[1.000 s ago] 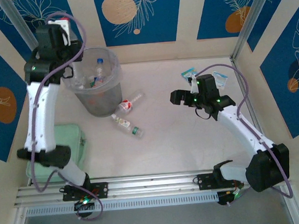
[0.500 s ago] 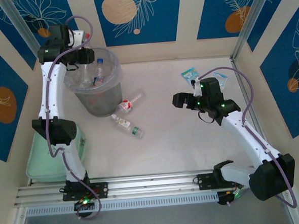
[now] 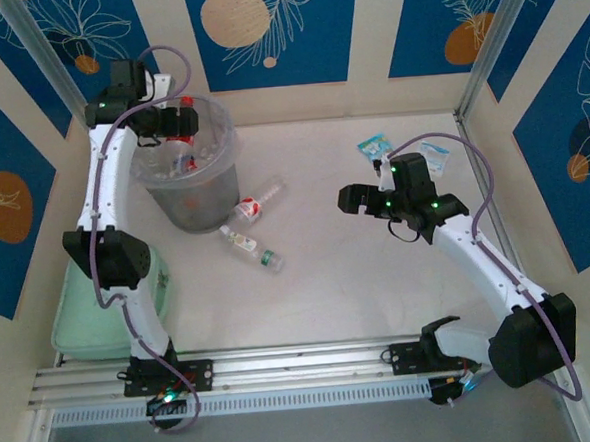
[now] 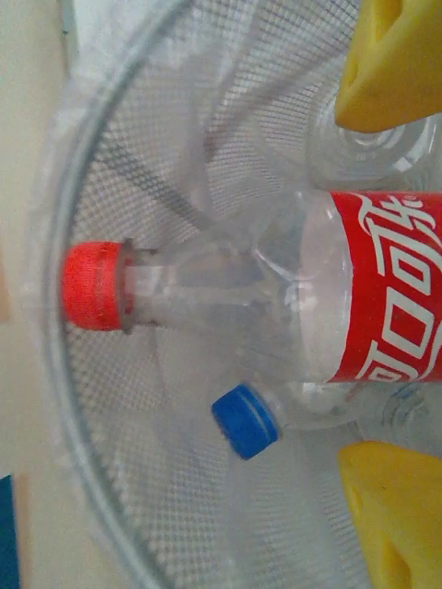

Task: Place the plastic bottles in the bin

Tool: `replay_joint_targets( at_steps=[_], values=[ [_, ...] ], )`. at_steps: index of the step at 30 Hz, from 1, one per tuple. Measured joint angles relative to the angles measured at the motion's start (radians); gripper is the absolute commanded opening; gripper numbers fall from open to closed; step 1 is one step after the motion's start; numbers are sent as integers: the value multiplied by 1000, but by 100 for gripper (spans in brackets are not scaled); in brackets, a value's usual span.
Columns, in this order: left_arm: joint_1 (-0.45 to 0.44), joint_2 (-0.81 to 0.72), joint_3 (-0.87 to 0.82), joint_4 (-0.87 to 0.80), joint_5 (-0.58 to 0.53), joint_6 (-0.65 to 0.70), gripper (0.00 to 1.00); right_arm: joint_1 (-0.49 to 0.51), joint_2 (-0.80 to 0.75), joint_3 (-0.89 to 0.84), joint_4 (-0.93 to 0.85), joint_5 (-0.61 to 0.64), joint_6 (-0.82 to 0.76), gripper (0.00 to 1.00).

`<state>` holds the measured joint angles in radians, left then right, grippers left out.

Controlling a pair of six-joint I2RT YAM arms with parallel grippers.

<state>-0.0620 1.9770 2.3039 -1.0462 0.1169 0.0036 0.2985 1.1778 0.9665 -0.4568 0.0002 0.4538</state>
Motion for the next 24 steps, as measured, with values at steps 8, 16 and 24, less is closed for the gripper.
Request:
replay_joint_targets(
  at_steps=[8,16,24],
  values=[
    [-3,-24,-13,58,-9,-47,34,29,45,10,-1,-2,-9,98],
    [-19,-106,-301,227,-13,-95,14,82,87,38,-6,-3,-34,98],
    [-22,-173,-503,404,37,-162,12,225,138,98,-41,-19,-180,98]
  ],
)
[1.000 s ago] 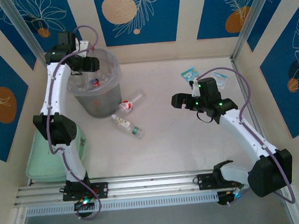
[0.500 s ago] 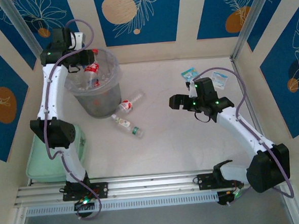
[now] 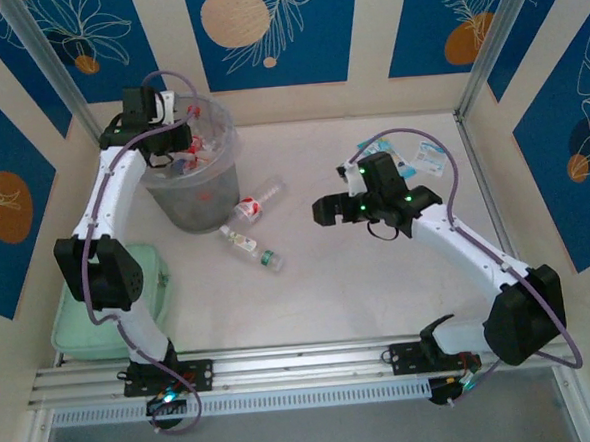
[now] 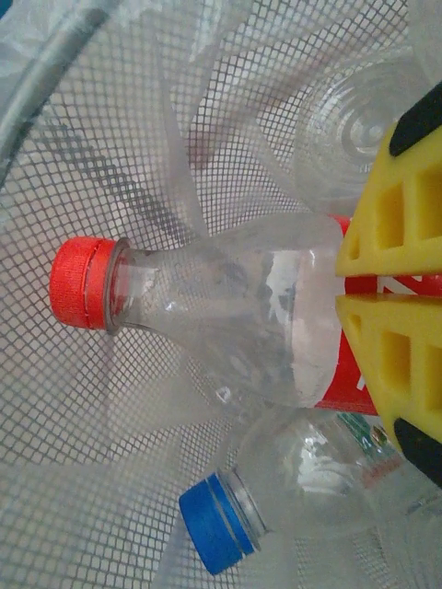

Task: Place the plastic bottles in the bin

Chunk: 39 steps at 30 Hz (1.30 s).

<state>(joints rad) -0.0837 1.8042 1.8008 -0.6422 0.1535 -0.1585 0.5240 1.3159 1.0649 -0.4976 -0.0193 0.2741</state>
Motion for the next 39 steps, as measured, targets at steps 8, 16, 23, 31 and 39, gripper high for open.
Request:
replay_joint_targets(
  at_steps=[8,16,23,31,39],
  values=[
    [0,-1,4,21,23,-28,32,198,127,29,3,-9,-126,98],
    [-2,-4,122,-82,14,-11,83,329,339,88,61,23,-228,90],
    [-2,-123,142,-194,-35,17,100,383,533,212,93,85,-266,81],
    [-3,-508,-49,-130,82,-99,98,386,635,224,134,136,-270,73],
    [-13,-701,-422,34,222,-342,97,366,636,223,156,108,-270,52]
  ],
)
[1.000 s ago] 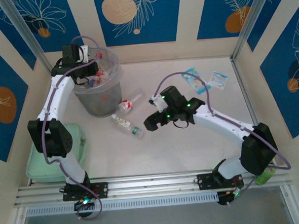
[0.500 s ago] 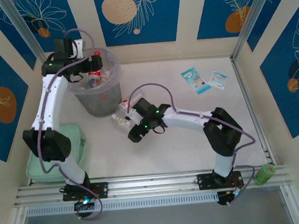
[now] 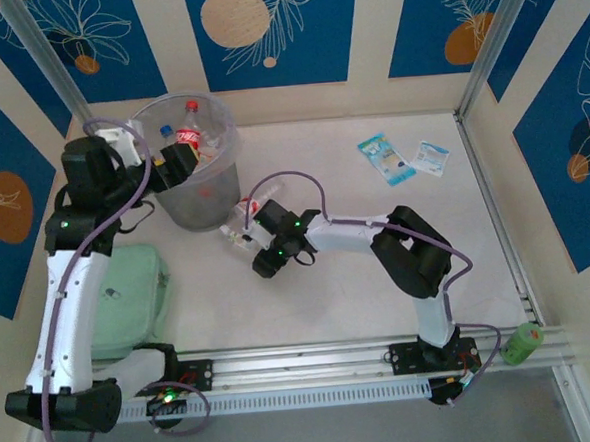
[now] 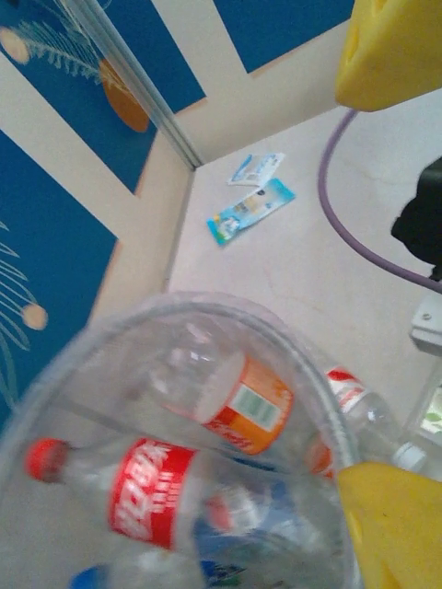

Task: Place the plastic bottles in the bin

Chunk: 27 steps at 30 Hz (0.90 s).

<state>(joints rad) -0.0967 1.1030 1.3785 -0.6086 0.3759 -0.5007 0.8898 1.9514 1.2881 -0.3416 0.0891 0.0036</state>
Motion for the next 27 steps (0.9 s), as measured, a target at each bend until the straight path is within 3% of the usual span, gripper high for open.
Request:
replay_joint_targets(
  at_steps=[3,12,17,22,27],
  values=[
    [-1,-1,-80,54,22,-78,97,-9,-13,-18,10,-14,3,43],
    [-34,-3,-139,240,71,-229,99,-53,-233,-106,0,-48,15,39],
    [-61,6,-160,334,105,-293,100,-135,-435,-165,19,-127,76,37],
    [-139,47,-142,363,101,-303,100,-231,-588,-179,71,-171,137,36],
    [-240,116,-104,362,85,-285,100,-235,-643,-177,119,-201,168,36]
  ],
)
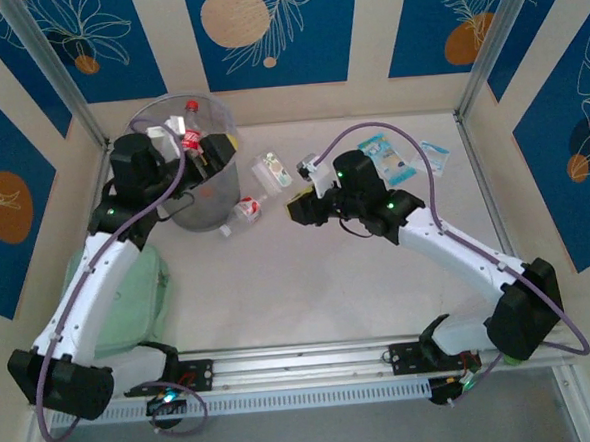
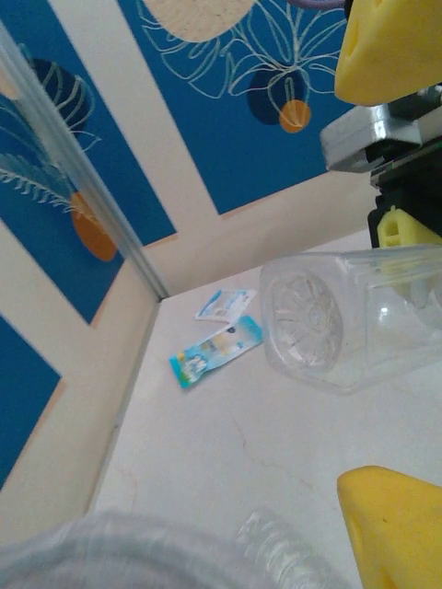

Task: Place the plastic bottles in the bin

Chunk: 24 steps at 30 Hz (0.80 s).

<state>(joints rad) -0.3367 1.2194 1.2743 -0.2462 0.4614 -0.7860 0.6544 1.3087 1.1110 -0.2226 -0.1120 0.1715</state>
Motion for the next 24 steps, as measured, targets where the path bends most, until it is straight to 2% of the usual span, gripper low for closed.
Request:
replay_joint_targets(
  at_steps=[5,12,17,19,21,22,24],
  values=[
    [-71,42,13,-5,-36,17,99,0,-3,0,50,-36,35,36],
    [-116,82,15,5,-54,11,76,0,-3,0,116,-72,73,36],
    [-138,115,18,53,-44,-7,56,0,-2,0,125,-68,88,36],
    [-140,118,22,58,-44,-10,52,1,-2,0,126,-58,88,36],
    [-140,122,30,56,-44,-9,52,1,-2,0,132,-55,89,44],
    [-140,124,34,55,-44,-9,52,1,-2,0,134,-53,92,53],
    [-140,133,53,44,-44,0,51,0,-2,0,137,-55,88,78]
  ],
)
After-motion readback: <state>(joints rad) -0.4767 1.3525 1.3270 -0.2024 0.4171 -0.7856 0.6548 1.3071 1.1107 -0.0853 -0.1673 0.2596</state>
